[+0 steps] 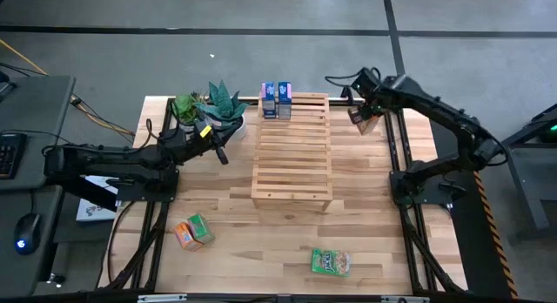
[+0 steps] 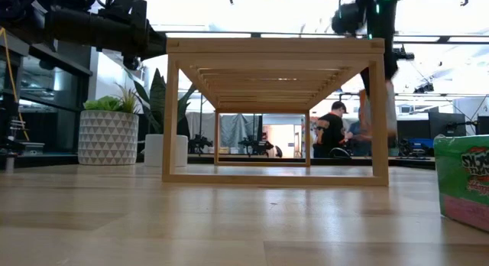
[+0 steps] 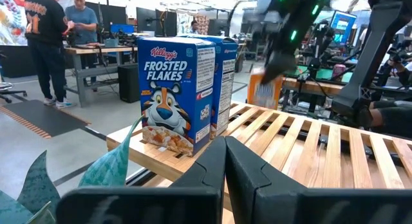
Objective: Stack cereal on shelf
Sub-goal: Put the right orange cereal box on the shelf
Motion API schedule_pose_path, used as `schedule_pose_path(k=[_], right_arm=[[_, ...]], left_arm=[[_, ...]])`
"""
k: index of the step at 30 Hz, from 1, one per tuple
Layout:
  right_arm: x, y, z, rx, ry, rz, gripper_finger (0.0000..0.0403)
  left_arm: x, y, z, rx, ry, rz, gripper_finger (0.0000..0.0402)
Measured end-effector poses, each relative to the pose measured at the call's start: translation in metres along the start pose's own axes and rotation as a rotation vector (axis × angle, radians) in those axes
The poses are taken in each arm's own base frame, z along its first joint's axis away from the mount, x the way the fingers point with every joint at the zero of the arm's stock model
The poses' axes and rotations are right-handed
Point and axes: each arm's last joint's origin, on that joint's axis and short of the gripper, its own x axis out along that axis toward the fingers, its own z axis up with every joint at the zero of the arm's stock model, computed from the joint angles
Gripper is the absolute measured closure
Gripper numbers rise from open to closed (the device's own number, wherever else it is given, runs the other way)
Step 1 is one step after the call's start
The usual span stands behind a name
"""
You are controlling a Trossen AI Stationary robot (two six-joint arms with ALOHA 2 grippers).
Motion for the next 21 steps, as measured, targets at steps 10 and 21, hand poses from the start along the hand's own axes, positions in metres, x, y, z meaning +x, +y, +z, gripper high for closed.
schedule_pose_path(k=[10,21], right_arm=[[-0.145,0.029,-0.007,-0.042,-0.287,0.372,0.0261],[-0.181,0.134,-0.06,-0.285,-0.385,0.707,0.0261]], left_arm=[[0.0,0.0,0.0,0.026,0.0,0.0,0.0401],[0.0,0.0,0.002,0.015,-0.025,-0.001,0.0402]])
